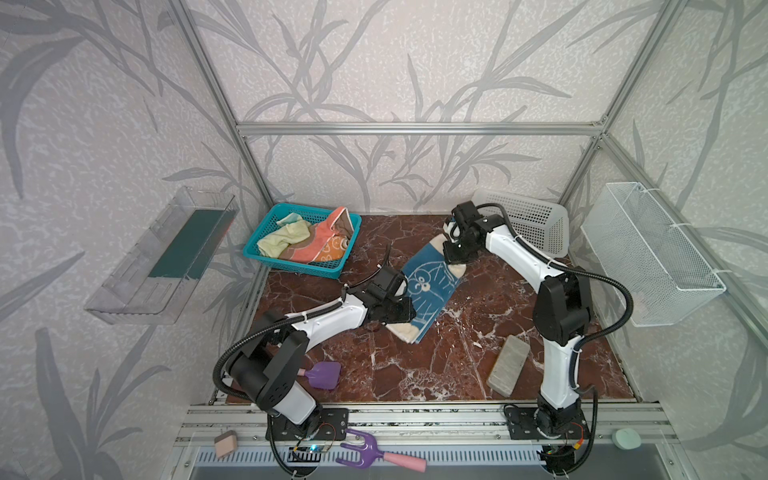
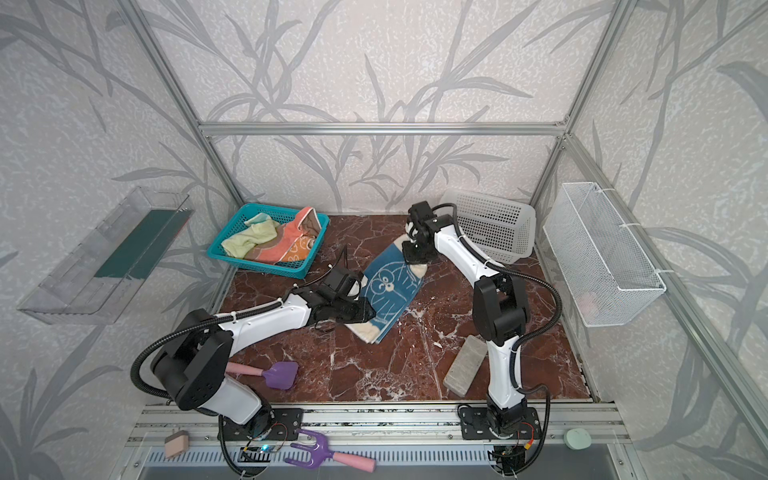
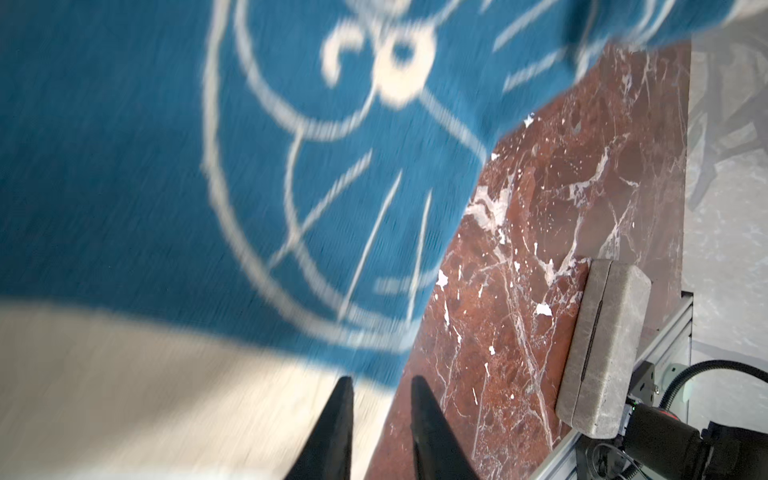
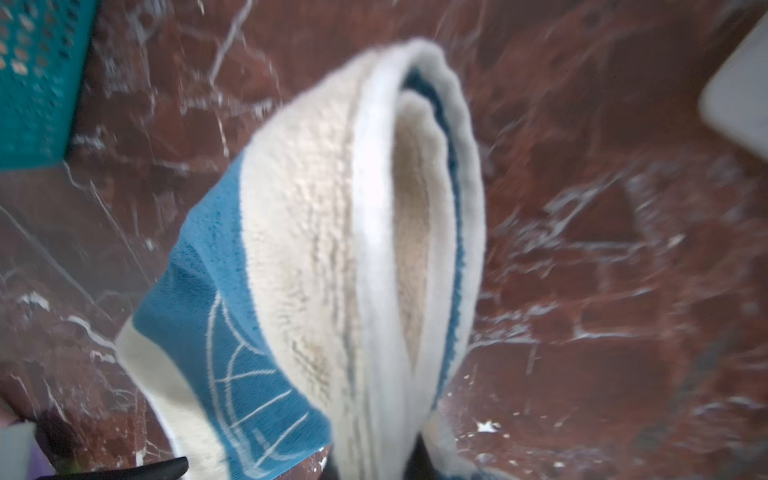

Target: Fold and stack the towels

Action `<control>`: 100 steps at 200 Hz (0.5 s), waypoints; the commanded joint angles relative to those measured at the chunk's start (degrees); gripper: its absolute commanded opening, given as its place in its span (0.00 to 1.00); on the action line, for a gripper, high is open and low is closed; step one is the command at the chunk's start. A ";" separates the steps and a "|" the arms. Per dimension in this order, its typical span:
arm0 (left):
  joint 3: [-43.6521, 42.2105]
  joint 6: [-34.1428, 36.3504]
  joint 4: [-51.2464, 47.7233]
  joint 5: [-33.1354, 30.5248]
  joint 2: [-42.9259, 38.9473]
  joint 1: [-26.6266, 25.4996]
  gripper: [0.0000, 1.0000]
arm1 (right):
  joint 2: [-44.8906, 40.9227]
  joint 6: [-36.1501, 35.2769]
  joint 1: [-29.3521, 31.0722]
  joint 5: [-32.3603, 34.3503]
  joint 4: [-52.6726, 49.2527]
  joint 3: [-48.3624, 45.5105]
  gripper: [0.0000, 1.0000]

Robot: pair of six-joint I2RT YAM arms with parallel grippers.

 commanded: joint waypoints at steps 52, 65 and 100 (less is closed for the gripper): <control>-0.78 0.70 0.41 1.10 4.45 0.57 0.26 | 24.87 0.28 -13.09 1.28 -13.51 45.79 0.00; -0.64 0.81 0.44 1.27 5.32 0.65 0.26 | 28.62 1.63 -15.46 0.09 -15.25 50.53 0.00; -0.93 0.60 -0.20 1.69 5.44 0.91 0.26 | 28.64 2.15 -18.88 -0.91 -13.71 43.03 0.00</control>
